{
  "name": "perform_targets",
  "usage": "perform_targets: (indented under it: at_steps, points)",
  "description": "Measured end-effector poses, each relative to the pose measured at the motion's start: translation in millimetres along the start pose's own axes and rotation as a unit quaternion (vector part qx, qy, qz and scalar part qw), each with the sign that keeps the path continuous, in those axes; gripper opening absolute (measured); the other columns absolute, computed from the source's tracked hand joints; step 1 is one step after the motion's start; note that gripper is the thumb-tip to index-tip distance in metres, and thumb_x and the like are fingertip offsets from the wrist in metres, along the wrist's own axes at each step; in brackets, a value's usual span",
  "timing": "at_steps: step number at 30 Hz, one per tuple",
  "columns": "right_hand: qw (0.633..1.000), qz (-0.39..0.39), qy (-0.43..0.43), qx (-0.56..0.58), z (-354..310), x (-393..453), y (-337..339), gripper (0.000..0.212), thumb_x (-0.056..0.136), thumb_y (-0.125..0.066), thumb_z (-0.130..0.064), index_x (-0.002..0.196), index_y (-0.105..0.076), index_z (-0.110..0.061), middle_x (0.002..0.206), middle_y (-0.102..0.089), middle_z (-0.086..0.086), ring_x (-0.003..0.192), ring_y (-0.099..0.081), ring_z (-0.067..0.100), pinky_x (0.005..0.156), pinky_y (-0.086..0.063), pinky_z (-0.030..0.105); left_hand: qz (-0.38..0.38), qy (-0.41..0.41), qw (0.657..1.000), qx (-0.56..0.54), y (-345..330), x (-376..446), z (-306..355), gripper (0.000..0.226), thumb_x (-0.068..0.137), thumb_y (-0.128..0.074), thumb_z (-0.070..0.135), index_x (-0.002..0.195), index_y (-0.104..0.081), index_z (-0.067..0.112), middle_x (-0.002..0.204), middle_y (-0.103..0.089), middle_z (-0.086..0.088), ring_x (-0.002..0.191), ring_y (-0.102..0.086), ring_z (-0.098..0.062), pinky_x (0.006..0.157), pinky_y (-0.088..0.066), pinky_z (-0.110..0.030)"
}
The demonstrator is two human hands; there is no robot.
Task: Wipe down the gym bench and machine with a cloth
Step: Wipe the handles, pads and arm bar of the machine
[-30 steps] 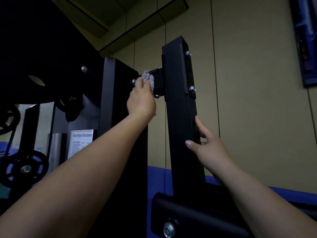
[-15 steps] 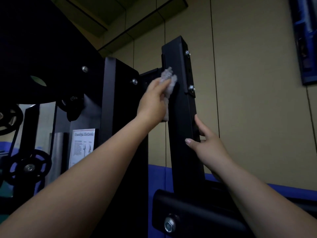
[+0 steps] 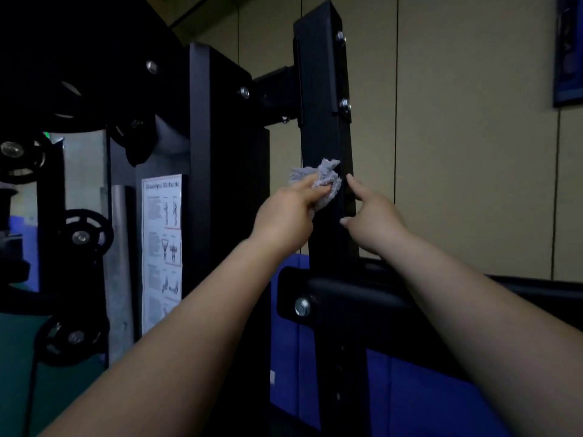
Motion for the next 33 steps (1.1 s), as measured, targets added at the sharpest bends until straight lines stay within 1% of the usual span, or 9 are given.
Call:
perform_targets:
  at_steps: [2, 5, 10, 15, 21, 24, 28, 31, 33]
  points:
    - [1.000, -0.018, 0.006, -0.023, -2.2, -14.5, 2.6, 0.074, 0.091, -0.056, -0.006, 0.148, -0.024, -0.039, 0.147, -0.042, -0.001, 0.123, -0.050, 0.022, 0.089, -0.037, 0.022, -0.094, 0.073, 0.992, 0.036, 16.9, -6.0, 5.9, 0.034, 0.093, -0.055, 0.025, 0.124, -0.061, 0.038, 0.139, -0.052, 0.007, 0.121, -0.053, -0.017, 0.099, -0.045, -0.034]
    - [0.998, -0.029, 0.027, -0.046, -1.8, -37.4, 11.4, 0.068, 0.090, -0.056, -0.003, 0.144, -0.034, -0.037, 0.142, -0.046, -0.001, 0.122, -0.051, 0.021, 0.090, -0.045, 0.028, -0.204, 0.132, 0.970, -0.011, 30.9, -19.1, 9.9, 0.036, 0.095, -0.049, 0.020, 0.124, -0.061, 0.037, 0.140, -0.052, 0.003, 0.126, -0.049, -0.016, 0.103, -0.038, -0.025]
    - [0.988, -0.053, 0.059, -0.135, 5.8, -70.3, 24.6, 0.054, 0.089, -0.057, -0.005, 0.136, -0.049, -0.031, 0.133, -0.055, 0.002, 0.119, -0.052, 0.020, 0.088, -0.037, 0.021, -0.127, 0.165, 0.971, -0.114, 14.6, -80.2, 3.0, 0.033, 0.094, -0.052, 0.017, 0.123, -0.063, 0.030, 0.127, -0.060, 0.002, 0.118, -0.055, -0.015, 0.093, -0.037, -0.018]
    - [0.981, -0.099, 0.063, -0.157, 14.7, -93.0, 14.2, 0.047, 0.092, -0.053, -0.005, 0.133, -0.052, -0.029, 0.121, -0.062, -0.001, 0.096, -0.054, 0.010, 0.079, -0.035, 0.016, -0.038, 0.061, 0.997, -0.030, -1.6, -140.6, 13.2, 0.028, 0.088, -0.062, 0.009, 0.112, -0.066, 0.021, 0.110, -0.054, 0.008, 0.099, -0.055, -0.017, 0.083, -0.048, -0.030]
    - [0.984, -0.097, 0.069, -0.134, 13.9, -92.8, 11.5, 0.047, 0.091, -0.050, -0.001, 0.129, -0.054, -0.026, 0.101, -0.063, -0.004, 0.095, -0.060, 0.015, 0.079, -0.043, 0.021, -0.110, -0.043, 0.979, 0.166, 13.8, -137.0, 34.8, 0.034, 0.093, -0.053, 0.023, 0.123, -0.056, 0.040, 0.129, -0.044, 0.010, 0.105, -0.043, -0.019, 0.067, -0.035, -0.026]
    - [0.984, -0.104, 0.069, -0.131, 13.5, -93.1, 11.7, 0.045, 0.093, -0.049, -0.002, 0.131, -0.053, -0.026, 0.102, -0.062, -0.006, 0.093, -0.058, 0.012, 0.076, -0.041, 0.019, -0.108, -0.061, 0.982, 0.142, 11.2, -141.8, 34.7, 0.036, 0.088, -0.056, 0.014, 0.111, -0.065, 0.039, 0.131, -0.043, 0.009, 0.110, -0.041, -0.020, 0.068, -0.036, -0.027]
    - [0.985, -0.096, 0.076, -0.120, 15.6, -94.0, 12.8, 0.038, 0.096, -0.049, -0.007, 0.127, -0.056, -0.028, 0.097, -0.061, -0.011, 0.087, -0.055, 0.006, 0.062, -0.035, 0.006, -0.001, 0.052, 0.993, -0.102, -4.7, -155.2, 9.6, 0.037, 0.083, -0.059, -0.001, 0.097, -0.071, 0.031, 0.116, -0.055, 0.009, 0.104, -0.053, -0.016, 0.081, -0.047, -0.023]
    - [0.986, -0.088, 0.079, -0.120, 14.5, -95.4, 14.3, 0.038, 0.095, -0.049, -0.007, 0.124, -0.057, -0.030, 0.093, -0.060, -0.015, 0.086, -0.054, 0.003, 0.064, -0.035, 0.006, 0.079, 0.276, 0.929, -0.232, -11.3, -163.7, -9.5, 0.042, 0.087, -0.047, -0.006, 0.115, -0.067, 0.018, 0.118, -0.057, 0.005, 0.107, -0.057, -0.011, 0.081, -0.036, -0.002]
    - [0.986, -0.082, 0.084, -0.118, 14.3, -100.6, 13.6, 0.038, 0.095, -0.049, -0.006, 0.121, -0.059, -0.030, 0.094, -0.060, -0.016, 0.088, -0.054, 0.002, 0.071, -0.038, 0.008, 0.097, 0.335, 0.903, -0.249, -12.3, -170.1, -11.8, 0.040, 0.093, -0.045, 0.002, 0.127, -0.059, 0.019, 0.125, -0.052, 0.005, 0.107, -0.055, -0.002, 0.080, -0.034, 0.001]
Point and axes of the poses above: each hand's wrist, its own x-axis towards the middle knuckle, its own y-axis out of the back of the hand, z = x × y, the point moved 4 cm from there along x, towards the middle knuckle
